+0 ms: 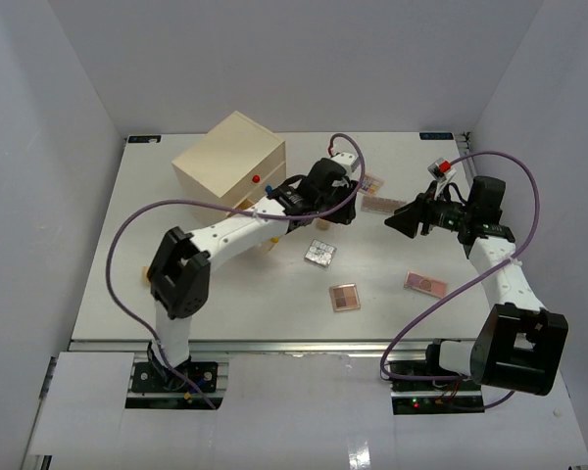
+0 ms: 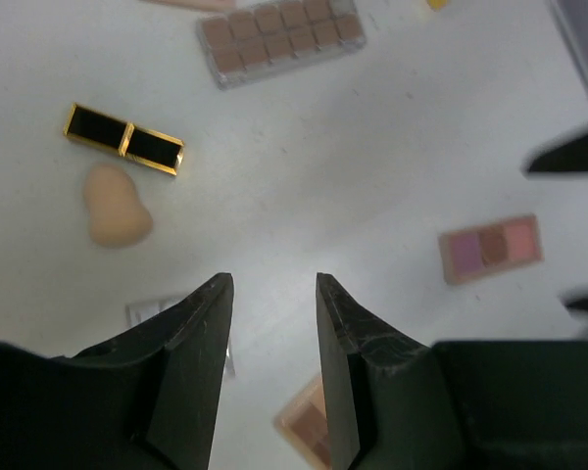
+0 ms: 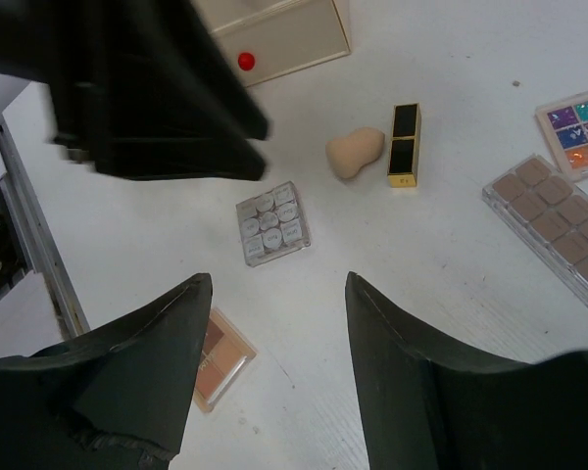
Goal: Organize the makeup
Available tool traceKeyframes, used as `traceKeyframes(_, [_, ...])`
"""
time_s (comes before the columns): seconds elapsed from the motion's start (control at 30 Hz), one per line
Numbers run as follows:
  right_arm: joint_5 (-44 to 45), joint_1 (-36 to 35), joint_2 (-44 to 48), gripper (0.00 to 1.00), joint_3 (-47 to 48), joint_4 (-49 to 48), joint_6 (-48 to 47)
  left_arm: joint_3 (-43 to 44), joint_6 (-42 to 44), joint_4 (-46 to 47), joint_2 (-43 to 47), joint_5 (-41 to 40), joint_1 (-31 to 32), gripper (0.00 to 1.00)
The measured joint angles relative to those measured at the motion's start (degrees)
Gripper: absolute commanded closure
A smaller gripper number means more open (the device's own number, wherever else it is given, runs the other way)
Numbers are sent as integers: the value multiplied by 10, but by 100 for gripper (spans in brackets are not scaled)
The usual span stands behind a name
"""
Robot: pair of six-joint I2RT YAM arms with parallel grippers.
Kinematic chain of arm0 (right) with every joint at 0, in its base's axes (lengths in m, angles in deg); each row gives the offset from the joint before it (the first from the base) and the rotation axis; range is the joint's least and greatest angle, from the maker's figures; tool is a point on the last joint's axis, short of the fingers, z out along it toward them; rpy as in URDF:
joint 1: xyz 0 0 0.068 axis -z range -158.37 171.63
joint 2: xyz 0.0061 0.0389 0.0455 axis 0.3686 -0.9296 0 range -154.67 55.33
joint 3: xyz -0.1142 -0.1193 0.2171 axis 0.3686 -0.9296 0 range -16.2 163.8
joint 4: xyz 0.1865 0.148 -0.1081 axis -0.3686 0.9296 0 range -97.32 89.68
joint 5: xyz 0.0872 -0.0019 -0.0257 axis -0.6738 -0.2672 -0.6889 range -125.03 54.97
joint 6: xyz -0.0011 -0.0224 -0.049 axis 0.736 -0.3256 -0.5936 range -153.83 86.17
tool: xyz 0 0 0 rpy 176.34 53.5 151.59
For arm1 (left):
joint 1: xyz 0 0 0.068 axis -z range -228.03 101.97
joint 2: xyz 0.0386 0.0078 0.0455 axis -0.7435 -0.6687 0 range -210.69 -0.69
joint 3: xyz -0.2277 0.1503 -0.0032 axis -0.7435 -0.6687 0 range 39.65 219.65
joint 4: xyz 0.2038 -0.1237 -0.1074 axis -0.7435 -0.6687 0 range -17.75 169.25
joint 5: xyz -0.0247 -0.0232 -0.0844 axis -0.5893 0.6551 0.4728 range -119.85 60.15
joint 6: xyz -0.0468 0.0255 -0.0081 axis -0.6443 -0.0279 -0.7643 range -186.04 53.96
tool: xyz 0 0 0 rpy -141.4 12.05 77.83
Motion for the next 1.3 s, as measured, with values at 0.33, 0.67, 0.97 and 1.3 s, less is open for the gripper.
traceKeyframes(0.33, [-14, -1, -25, 37, 2, 13, -27, 124, 43, -80, -192, -69, -43, 49])
traceKeyframes(0.67, [-21, -1, -29, 37, 4, 18, -32, 134, 72, -96, -192, -119, -54, 60])
traceKeyframes(0.97, [-21, -1, -29, 37, 5, 17, -32, 144, 92, -98, -211, -134, -56, 97])
traceKeyframes(1.3, [-23, -1, -29, 37, 5, 17, -32, 140, 92, -108, -194, -118, -55, 100])
